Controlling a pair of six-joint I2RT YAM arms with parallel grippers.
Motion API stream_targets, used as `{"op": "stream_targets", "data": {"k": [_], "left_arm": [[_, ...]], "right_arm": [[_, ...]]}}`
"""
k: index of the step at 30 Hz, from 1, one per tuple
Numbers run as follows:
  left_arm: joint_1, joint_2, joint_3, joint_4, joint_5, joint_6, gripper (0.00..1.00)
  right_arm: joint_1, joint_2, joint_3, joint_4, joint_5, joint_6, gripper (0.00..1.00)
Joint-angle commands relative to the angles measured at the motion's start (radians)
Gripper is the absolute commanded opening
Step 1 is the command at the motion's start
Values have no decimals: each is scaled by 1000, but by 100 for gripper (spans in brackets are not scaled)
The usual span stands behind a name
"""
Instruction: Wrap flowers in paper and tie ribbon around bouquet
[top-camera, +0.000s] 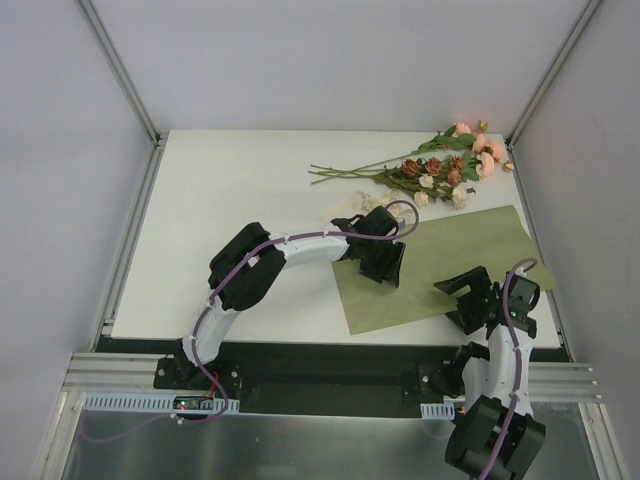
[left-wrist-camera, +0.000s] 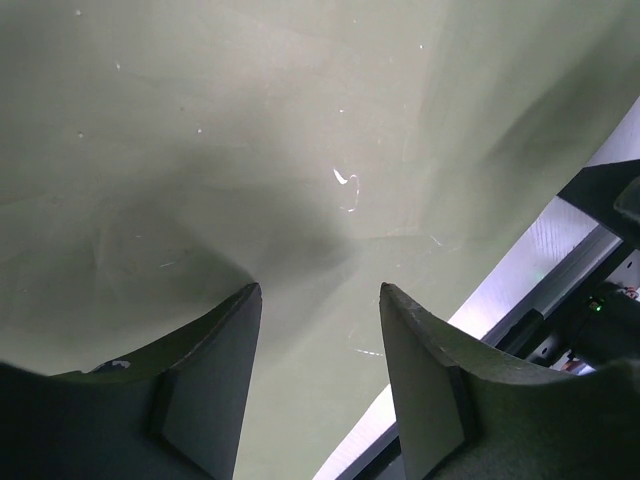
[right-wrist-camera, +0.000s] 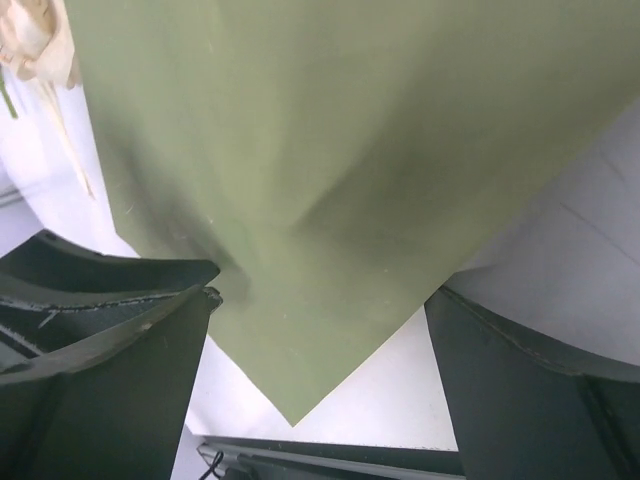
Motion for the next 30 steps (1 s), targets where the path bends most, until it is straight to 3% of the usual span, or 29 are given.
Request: {"op": "stream_targets", "data": {"k": [1, 9, 15, 18, 19, 24, 27, 30], "left_arm": [[-14, 16, -26, -81, -10, -2, 52], [-30, 19, -9, -81, -7, 6, 52], [-33, 8, -15, -81, -14, 17, 54], [-42, -10, -18, -83, -33, 41, 61], [-44, -18, -18, -81, -36, 60, 64], [-77, -109, -41, -80, -79, 148, 90], [-90, -176, -79, -77, -103, 190, 93], [-90, -247, -123, -72, -102, 185, 93]], "right_arm": [[-3, 5, -46, 28, -127, -32, 93], [-3, -103, -32, -17, -150, -15, 92], [-3, -133, -7, -34, -152, -10, 84], [-3, -123, 10, -43, -123, -22, 71], [-3, -120, 11, -41, -114, -27, 62], [-3, -106, 63, -52, -72, -98, 32], [-3, -112, 100, -90, -40, -139, 6], [-1, -132, 120, -127, -15, -167, 0]]}}
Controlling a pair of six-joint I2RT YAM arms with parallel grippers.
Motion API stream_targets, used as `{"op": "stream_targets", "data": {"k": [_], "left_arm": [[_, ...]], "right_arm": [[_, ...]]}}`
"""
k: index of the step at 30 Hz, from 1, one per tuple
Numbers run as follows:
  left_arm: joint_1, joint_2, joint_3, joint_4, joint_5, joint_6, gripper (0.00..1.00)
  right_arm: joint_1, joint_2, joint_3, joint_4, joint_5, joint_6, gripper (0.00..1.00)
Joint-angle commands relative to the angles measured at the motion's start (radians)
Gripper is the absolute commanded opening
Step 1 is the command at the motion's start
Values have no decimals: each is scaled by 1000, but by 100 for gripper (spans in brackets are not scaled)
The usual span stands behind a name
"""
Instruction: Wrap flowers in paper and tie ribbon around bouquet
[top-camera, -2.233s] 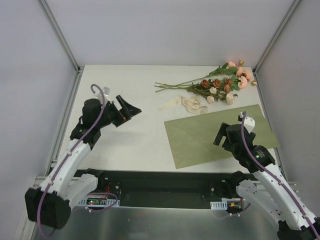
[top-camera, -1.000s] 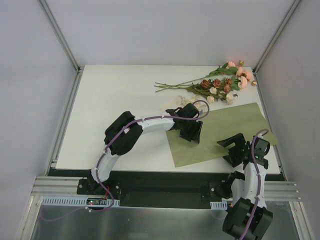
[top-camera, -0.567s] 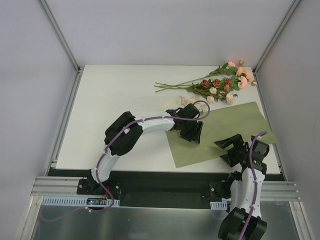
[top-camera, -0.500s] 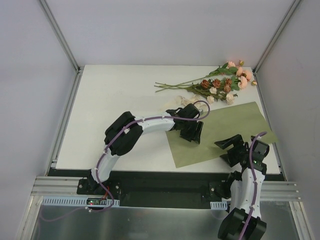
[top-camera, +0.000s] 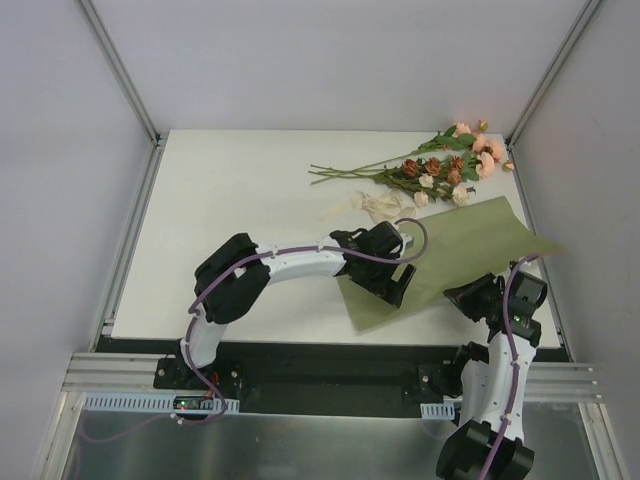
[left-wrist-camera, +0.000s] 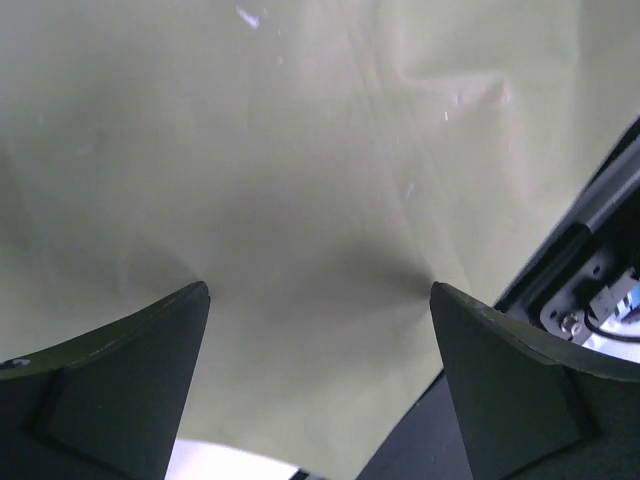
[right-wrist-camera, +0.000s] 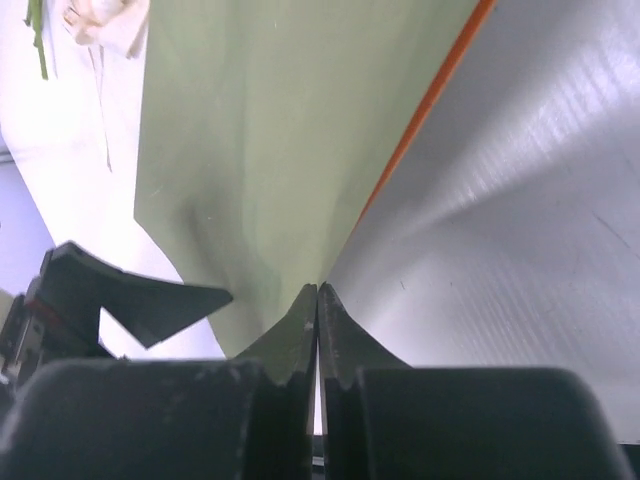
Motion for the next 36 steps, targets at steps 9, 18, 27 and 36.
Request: {"op": "stream_targets", "data": {"k": [9, 18, 27, 36], "left_arm": [[15, -438, -172, -28, -20, 44, 86], [257, -843, -387, -28, 54, -70, 84], [407, -1311, -424, -207, -179, -85, 88], [407, -1695, -482, -347, -454, -123, 90]], "right_arm": [[239, -66, 227, -167, 174, -23, 0], [764, 99, 636, -290, 498, -28, 0], [1468, 676, 1175, -290, 851, -193, 0], [1627, 1064, 1557, -288, 651, -391, 0]]}}
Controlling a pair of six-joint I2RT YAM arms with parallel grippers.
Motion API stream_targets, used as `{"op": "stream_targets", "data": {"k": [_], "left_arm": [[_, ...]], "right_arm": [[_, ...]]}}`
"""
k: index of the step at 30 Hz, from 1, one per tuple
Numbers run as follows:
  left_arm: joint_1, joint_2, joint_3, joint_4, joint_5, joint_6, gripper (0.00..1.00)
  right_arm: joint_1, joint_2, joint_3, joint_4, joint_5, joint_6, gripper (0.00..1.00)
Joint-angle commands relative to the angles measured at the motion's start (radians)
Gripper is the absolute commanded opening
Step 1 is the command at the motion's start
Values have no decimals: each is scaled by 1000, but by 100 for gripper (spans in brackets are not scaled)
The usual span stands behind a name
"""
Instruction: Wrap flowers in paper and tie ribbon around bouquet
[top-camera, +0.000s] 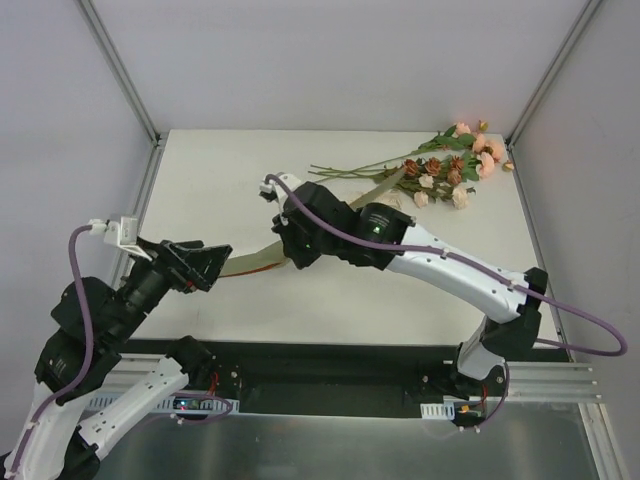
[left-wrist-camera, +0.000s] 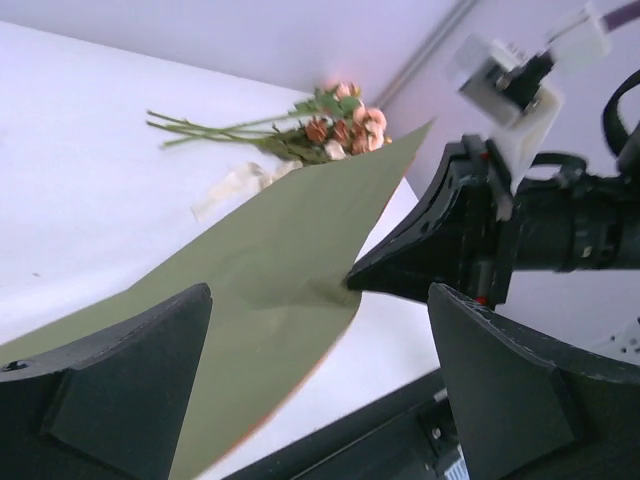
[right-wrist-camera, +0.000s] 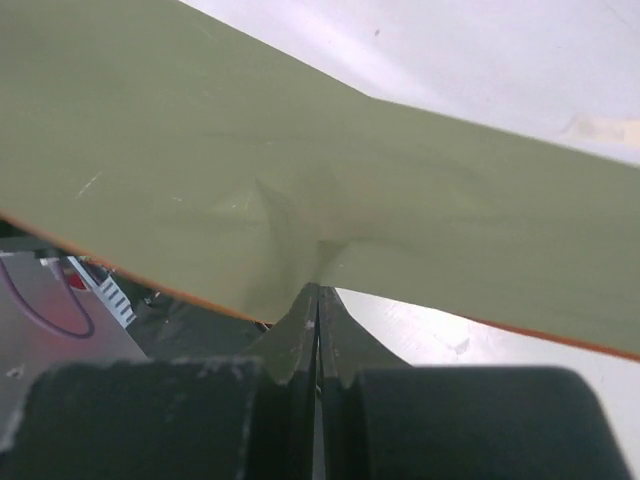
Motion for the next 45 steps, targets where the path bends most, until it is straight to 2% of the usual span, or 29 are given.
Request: {"op": "stream_targets", "data": {"k": [1, 3, 7, 9, 10, 12, 14, 16, 17, 19, 20, 22, 23, 26, 31, 37, 40, 45], "left_arm": [[6, -34, -9, -141, -121, -25, 90], [6, -21, -12, -149, -86, -25, 91], [6, 57, -26, -151, 14, -11, 94], [6, 163, -11, -151, 84, 10, 94], [6, 204, -6, -148, 176, 27, 94], [6, 341, 9, -145, 257, 46, 92], [5, 467, 8, -129, 336, 50, 83], [2, 552, -9, -74, 394, 49, 55], [-1, 571, -29, -44, 423, 47, 45], [-14, 620, -52, 64, 460, 35, 47], [-32, 637, -57, 87, 469, 29, 58], [-66, 698, -46, 130, 447, 26, 70], [-96, 718, -25, 132, 419, 29, 80], [-135, 789, 11, 133, 376, 35, 86], [-167, 841, 28, 135, 302, 24, 86], [-201, 870, 18, 121, 186, 24, 78], [-205, 892, 18, 113, 164, 29, 84], [-204, 913, 29, 93, 114, 41, 82]], "right_arm": [[3, 37, 36, -7, -121, -165, 0], [-11, 22, -68, 68, -170, -204, 1], [-123, -35, -251, 187, -398, -239, 0], [-164, -61, -322, 240, -455, -271, 0], [-201, -64, -378, 269, -489, -279, 0], [-241, -49, -405, 280, -514, -273, 0], [-298, -27, -428, 291, -557, -240, 0], [-339, -23, -441, 311, -561, -201, 0], [-349, -21, -446, 316, -564, -177, 0], [-375, -6, -440, 314, -569, -105, 0], [-382, 2, -426, 311, -568, -78, 0], [-395, 26, -411, 296, -557, 9, 0], [-396, 34, -405, 296, -552, 32, 0], [-398, 62, -392, 300, -531, 121, 0], [-398, 77, -389, 308, -512, 166, 0], [-399, 54, -394, 308, -483, 227, 1], [-399, 40, -394, 308, -483, 255, 1], [-399, 28, -391, 307, -492, 264, 0]]}}
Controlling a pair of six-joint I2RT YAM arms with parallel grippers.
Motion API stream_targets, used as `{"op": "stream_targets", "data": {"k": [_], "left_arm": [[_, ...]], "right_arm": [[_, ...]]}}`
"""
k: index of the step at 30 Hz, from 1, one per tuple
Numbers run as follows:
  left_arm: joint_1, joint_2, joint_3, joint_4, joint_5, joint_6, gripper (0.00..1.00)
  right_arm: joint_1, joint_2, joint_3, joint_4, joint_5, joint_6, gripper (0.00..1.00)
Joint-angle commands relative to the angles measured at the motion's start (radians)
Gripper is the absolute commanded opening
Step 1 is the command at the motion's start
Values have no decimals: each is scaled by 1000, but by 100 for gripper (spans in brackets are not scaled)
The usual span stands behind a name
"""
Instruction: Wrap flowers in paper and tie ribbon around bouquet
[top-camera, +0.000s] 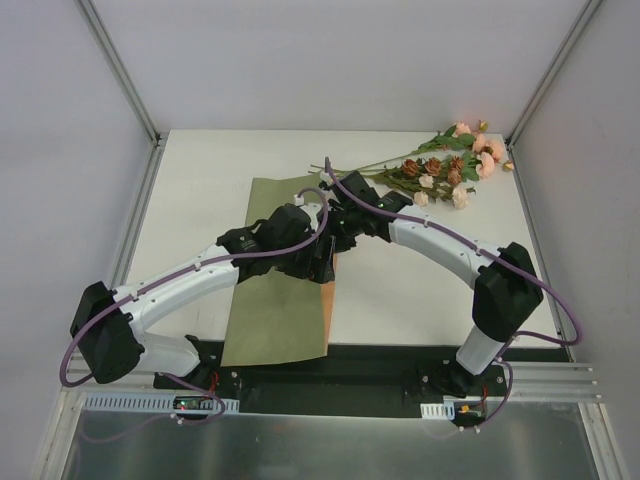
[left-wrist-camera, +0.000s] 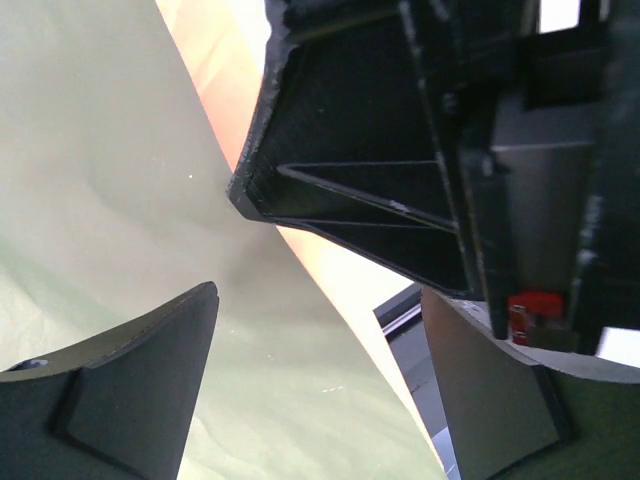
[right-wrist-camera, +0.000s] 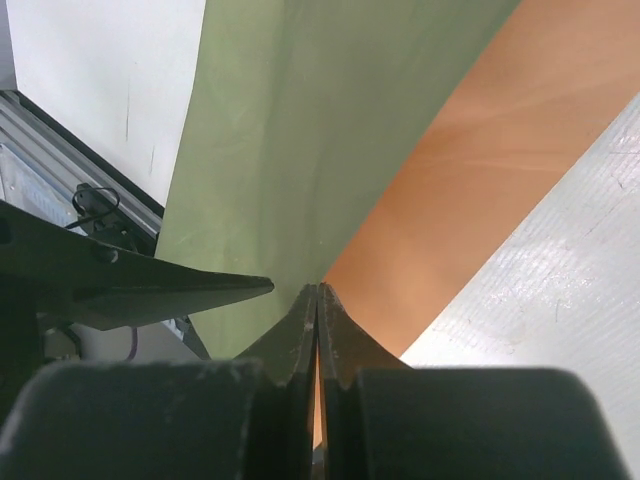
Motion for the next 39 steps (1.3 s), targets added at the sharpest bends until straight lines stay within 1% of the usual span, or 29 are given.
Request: {"op": "stream_targets", "data": {"k": [1, 3, 5, 6, 9, 12, 14, 18, 19, 20, 21, 24, 25, 26, 29, 30, 33, 36, 37, 39], "left_arm": [[-5, 14, 42, -17, -89, 14, 79], [-7, 16, 50, -25, -126, 14, 80], [-5, 16, 62, -39, -152, 15, 85], [-4, 16, 67, -45, -172, 15, 90], [-5, 17, 73, -43, -172, 4, 95], [-5, 48, 90, -48, -193, 12, 95], [-5, 63, 101, -51, -212, 14, 94], [-4, 92, 127, -71, -268, 12, 86], [-4, 92, 137, -76, -288, 11, 81], [-4, 94, 141, -77, -296, 9, 79], [-5, 94, 144, -83, -302, 11, 77], [-5, 112, 164, -96, -269, -2, 68], [-4, 118, 179, -105, -258, -3, 66], [-4, 123, 185, -109, -252, -8, 61], [-5, 135, 193, -114, -256, -12, 54], [-4, 137, 196, -116, -252, -14, 49], [-5, 132, 199, -119, -245, -17, 39], [-7, 138, 202, -120, -239, -16, 38], [-5, 138, 204, -120, -235, -14, 41], [-4, 129, 196, -122, -236, -26, 52]], "right_arm": [[0, -56, 43, 17, 2, 39, 0], [-3, -54, 41, 19, -10, 45, 0], [-11, -42, 49, 20, -39, 62, 1], [-16, -38, 63, 29, -68, 66, 0], [-16, -18, 93, 29, -69, 65, 0], [-14, -15, 101, 40, -88, 121, 0], [-13, -34, 84, 51, -64, 181, 1], [10, -59, 69, 17, 93, 275, 0], [17, -67, 67, 12, 118, 289, 0], [21, -71, 70, 8, 143, 298, 0], [29, -79, 77, -10, 199, 315, 0], [47, -94, 90, -40, 282, 342, 0], [49, -96, 90, -40, 292, 353, 1], [52, -100, 90, -40, 298, 356, 0], [60, -101, 110, -41, 304, 353, 1], [66, -99, 127, -56, 339, 349, 0], [75, -99, 132, -61, 356, 336, 0], [75, -101, 124, -38, 344, 333, 0], [75, -101, 123, -34, 341, 329, 1], [64, -102, 121, -24, 320, 284, 0]]}}
